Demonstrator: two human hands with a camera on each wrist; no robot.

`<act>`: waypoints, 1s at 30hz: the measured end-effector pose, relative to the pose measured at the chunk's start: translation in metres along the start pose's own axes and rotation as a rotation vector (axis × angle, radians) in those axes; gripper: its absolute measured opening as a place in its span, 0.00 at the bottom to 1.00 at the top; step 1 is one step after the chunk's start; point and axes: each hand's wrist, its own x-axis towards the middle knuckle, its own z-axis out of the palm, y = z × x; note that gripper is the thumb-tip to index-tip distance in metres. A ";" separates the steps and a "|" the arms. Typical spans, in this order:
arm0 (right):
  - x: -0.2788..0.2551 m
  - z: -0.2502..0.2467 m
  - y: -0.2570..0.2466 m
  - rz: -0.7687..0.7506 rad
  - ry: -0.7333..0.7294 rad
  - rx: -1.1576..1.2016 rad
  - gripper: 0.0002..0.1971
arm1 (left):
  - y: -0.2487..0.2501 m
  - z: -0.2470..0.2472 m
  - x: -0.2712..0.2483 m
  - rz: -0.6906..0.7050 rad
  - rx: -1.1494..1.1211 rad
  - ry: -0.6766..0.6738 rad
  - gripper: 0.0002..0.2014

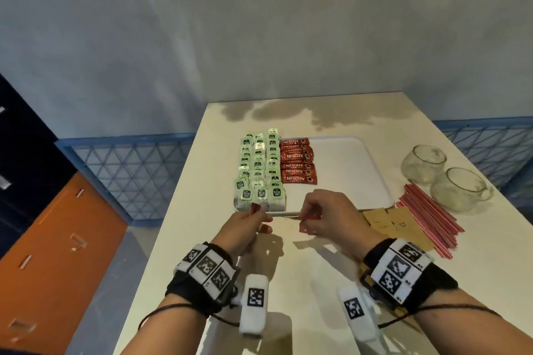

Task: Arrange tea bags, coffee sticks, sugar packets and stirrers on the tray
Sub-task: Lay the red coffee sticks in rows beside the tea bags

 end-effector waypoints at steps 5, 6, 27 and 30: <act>0.011 0.001 -0.006 -0.158 0.204 -0.191 0.12 | 0.007 -0.001 -0.002 -0.011 -0.050 -0.125 0.21; 0.011 0.001 -0.008 -0.167 0.224 -0.209 0.13 | 0.008 0.001 -0.001 0.027 -0.049 -0.121 0.20; 0.019 -0.026 0.002 0.110 -0.022 0.294 0.06 | 0.009 -0.002 0.023 0.341 -0.070 0.124 0.10; 0.021 -0.032 0.007 0.131 -0.089 0.417 0.05 | 0.013 -0.003 0.025 0.339 -0.061 0.114 0.09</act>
